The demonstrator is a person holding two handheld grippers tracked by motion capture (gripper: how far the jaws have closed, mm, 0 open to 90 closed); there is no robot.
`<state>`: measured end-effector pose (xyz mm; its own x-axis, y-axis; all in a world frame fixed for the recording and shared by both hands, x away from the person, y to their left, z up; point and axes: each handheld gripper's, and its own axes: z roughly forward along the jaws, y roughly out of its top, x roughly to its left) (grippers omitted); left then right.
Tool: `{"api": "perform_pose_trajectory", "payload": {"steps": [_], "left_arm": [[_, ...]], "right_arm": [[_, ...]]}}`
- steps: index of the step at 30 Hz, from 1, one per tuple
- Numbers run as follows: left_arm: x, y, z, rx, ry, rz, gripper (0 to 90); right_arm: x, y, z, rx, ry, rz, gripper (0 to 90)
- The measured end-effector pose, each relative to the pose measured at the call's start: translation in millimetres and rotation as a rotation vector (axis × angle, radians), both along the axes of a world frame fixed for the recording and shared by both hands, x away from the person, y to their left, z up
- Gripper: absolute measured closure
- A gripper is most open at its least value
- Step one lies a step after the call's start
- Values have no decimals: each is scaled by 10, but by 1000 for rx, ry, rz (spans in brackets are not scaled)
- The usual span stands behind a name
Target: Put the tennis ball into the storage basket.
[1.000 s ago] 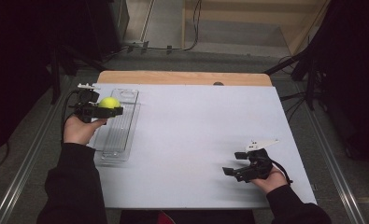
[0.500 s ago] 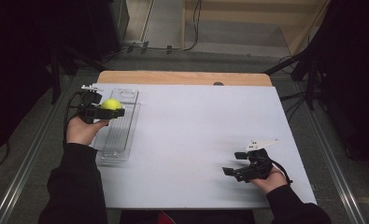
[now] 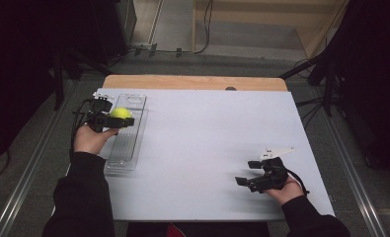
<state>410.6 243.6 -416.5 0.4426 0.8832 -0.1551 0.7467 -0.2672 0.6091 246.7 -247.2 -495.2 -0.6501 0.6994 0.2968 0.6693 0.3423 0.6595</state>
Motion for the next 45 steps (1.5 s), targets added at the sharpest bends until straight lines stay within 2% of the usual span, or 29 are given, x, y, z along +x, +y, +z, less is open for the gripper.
{"api": "perform_pose_trajectory", "payload": {"steps": [8,12,18,20,23,28,35,39,45], "left_arm": [[15,-20,-49,4,11,-6,258],[19,-35,-60,22,12,-8,257],[26,-29,-66,18,14,-3,252],[30,-29,-67,33,20,4,250],[21,-16,-33,6,4,8,209],[-15,-30,52,15,-35,9,208],[-37,-75,104,3,-33,-1,208],[-64,-119,140,-33,-33,-33,208],[-88,-188,150,-39,-29,-62,208]], "right_arm": [[1,1,-1,0,0,0,119],[-1,-2,2,-5,-4,-3,119],[0,-3,2,-4,-4,-3,119],[-1,-1,3,-4,-2,-2,119],[-1,-5,4,-8,-6,-7,119],[-2,-8,8,-6,-6,-8,124],[0,-11,20,-3,-18,-10,124],[9,-7,21,-2,-20,-12,124],[7,2,19,-5,-16,-4,124]]}}
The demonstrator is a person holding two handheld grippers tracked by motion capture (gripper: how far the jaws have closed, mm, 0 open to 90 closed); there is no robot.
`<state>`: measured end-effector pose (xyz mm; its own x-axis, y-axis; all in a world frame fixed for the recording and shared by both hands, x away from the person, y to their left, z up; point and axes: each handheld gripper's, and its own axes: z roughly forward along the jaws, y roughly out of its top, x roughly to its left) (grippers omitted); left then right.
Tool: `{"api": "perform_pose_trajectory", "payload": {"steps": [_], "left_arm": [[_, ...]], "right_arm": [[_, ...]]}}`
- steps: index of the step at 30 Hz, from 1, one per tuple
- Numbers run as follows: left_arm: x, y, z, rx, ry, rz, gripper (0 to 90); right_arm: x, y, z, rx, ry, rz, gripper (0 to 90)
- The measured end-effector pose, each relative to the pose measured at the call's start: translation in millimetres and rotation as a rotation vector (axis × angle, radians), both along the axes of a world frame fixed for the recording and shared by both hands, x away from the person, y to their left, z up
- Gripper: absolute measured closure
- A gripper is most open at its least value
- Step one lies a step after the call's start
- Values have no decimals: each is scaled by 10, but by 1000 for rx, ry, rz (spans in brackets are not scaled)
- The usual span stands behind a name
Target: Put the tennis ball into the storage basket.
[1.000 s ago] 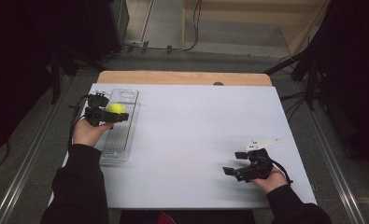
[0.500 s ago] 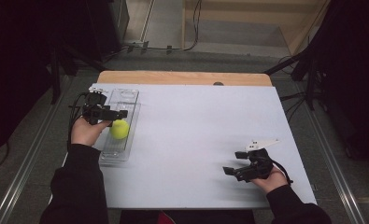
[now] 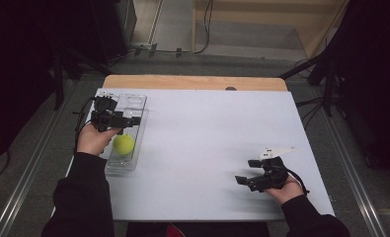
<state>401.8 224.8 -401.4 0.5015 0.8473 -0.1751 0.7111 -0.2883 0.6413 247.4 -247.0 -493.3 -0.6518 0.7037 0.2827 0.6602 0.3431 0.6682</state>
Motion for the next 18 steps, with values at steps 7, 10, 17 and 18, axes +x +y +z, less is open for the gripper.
{"api": "perform_pose_trajectory", "payload": {"steps": [7,10,17,18], "left_arm": [[-32,-66,3,-10,8,-40,208],[-52,-103,9,-27,11,-57,208],[-87,-209,5,-53,27,-99,208],[-94,-226,6,-53,27,-104,208]], "right_arm": [[16,7,-4,2,3,4,124],[13,12,-2,1,4,3,124],[17,12,3,5,3,4,124],[18,13,3,6,4,5,124]]}}
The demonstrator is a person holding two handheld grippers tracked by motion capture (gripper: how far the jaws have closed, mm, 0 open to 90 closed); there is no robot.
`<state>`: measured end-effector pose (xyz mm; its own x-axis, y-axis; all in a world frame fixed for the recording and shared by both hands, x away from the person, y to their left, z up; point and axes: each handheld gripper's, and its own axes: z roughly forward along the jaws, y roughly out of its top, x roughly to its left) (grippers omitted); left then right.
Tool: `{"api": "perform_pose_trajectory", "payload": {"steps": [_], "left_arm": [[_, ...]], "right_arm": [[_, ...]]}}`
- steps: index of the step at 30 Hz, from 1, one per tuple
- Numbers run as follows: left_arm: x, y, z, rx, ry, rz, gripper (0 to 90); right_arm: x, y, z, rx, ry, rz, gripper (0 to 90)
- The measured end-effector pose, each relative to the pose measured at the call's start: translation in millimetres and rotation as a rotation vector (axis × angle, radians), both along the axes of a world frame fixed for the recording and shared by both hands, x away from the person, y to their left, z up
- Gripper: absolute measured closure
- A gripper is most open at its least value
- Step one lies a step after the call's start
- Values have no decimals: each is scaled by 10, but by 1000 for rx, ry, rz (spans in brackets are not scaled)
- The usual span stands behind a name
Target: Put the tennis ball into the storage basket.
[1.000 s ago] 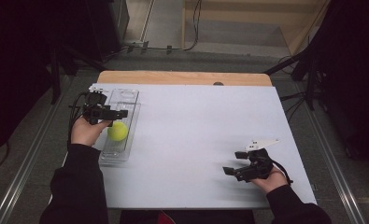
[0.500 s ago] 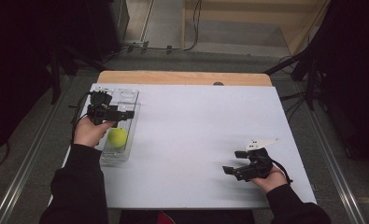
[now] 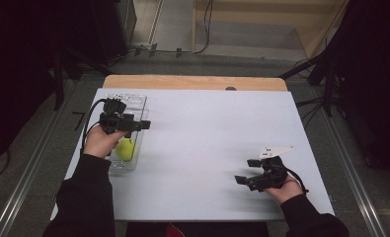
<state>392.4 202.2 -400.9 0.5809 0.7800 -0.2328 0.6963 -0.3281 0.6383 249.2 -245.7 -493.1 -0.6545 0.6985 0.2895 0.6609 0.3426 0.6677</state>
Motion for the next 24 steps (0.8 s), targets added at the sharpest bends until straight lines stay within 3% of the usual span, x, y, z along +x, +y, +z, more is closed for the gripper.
{"api": "perform_pose_trajectory", "payload": {"steps": [9,24], "left_arm": [[-38,-93,-17,-31,-18,-43,208],[-227,-176,-37,-24,-23,-82,208]], "right_arm": [[-5,-13,1,17,7,-6,124],[5,9,16,22,9,-2,124]]}}
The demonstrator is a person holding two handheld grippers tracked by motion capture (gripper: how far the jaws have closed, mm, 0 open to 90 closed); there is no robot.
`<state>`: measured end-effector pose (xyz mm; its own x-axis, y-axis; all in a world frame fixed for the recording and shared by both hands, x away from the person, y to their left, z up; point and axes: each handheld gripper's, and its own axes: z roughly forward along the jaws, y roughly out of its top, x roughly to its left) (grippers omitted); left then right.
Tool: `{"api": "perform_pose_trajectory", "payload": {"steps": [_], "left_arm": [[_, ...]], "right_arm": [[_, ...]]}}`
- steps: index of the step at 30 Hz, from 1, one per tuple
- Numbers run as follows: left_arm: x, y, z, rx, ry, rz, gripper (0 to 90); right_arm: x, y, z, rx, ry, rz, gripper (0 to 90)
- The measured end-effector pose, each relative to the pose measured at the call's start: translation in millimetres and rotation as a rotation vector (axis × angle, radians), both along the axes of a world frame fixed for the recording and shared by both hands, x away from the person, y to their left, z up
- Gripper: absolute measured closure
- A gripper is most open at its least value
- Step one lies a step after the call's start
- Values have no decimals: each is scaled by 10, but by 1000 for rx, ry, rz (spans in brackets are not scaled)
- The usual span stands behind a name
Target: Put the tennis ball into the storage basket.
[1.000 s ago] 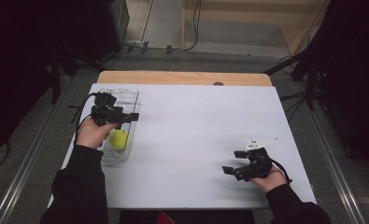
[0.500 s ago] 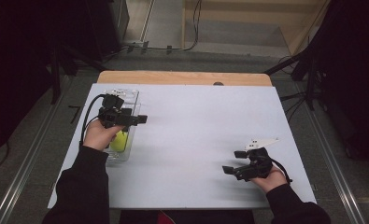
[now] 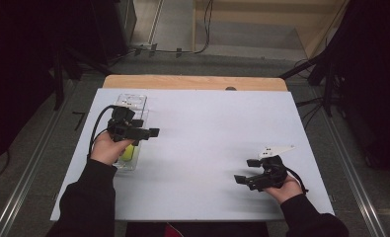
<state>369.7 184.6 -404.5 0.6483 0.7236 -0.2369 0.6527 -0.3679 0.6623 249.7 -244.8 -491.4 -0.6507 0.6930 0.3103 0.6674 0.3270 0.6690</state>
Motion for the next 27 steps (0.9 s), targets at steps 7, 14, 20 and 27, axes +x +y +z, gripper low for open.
{"api": "perform_pose_trajectory", "payload": {"steps": [7,14,20,27], "left_arm": [[-103,-2,-36,-5,12,-23,208],[-199,-46,-103,-5,19,-45,209],[-292,-76,-155,-9,7,-60,209],[-402,-88,-223,-18,15,-72,210]], "right_arm": [[4,0,3,-3,2,2,124],[4,6,0,-1,4,4,124],[-2,-2,-5,4,4,5,124],[-3,-11,-6,16,10,3,124]]}}
